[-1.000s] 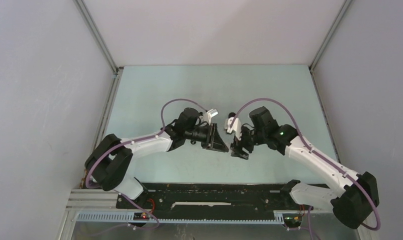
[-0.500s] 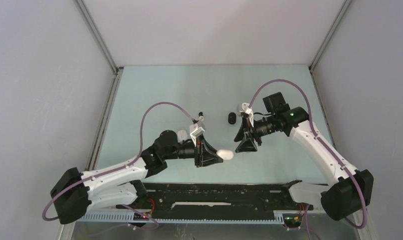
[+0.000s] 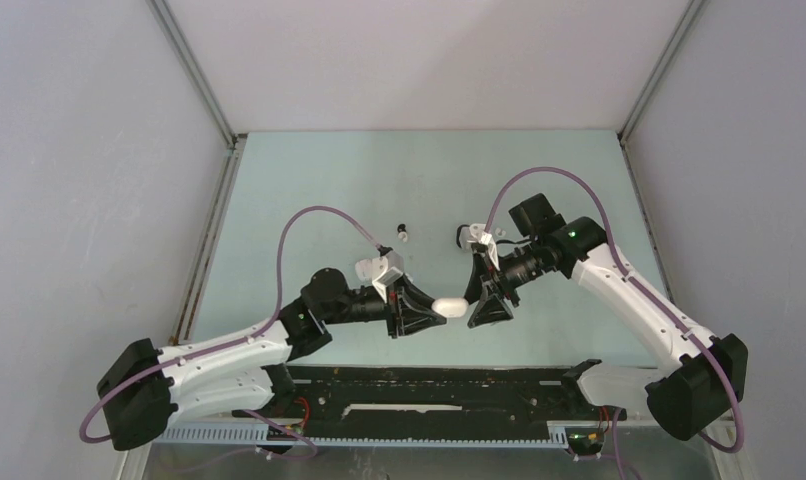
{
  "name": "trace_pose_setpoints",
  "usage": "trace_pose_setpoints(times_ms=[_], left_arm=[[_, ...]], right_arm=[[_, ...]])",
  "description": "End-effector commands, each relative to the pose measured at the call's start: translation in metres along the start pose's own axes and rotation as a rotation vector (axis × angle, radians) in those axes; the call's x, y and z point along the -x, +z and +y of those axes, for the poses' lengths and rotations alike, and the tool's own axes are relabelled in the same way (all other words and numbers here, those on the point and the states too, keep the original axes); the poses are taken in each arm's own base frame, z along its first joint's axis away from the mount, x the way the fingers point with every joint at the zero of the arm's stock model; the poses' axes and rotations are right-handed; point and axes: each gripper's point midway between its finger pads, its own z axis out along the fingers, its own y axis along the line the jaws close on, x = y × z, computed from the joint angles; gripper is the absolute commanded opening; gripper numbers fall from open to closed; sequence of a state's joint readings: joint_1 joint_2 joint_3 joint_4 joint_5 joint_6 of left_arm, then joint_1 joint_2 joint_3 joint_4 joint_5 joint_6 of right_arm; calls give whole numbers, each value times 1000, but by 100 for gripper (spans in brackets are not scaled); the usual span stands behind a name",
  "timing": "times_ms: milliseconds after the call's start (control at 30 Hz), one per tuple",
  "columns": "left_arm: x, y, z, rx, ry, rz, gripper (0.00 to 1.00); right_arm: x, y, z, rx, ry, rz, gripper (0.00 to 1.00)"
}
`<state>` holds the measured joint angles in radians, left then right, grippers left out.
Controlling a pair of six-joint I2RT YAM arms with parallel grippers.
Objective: Insert the wireless bluetooth earbuds into the charging case
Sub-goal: Pass from the left arm to the right, then pass from the right arm to the left
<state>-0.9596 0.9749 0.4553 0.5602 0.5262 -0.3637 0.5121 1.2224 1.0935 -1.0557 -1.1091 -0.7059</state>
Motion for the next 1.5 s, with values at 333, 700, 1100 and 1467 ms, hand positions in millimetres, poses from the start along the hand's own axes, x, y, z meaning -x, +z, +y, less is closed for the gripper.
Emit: trace_pose_setpoints(times_ms=[333,700,1100,1467], left_arm=[[7,4,0,-2,78,-39,3],[-3,4,11,67,105,-20,36],[-13,2,10,72,161,-9,47],[-22,8,9,55,142,27,41]], right_arm=[[33,2,3,59,44,-49,43],[28,1,7,-7,-48,11,7],[18,7,2,-82,-125,107,4],[21,8,-4,-115,-131,110,2]])
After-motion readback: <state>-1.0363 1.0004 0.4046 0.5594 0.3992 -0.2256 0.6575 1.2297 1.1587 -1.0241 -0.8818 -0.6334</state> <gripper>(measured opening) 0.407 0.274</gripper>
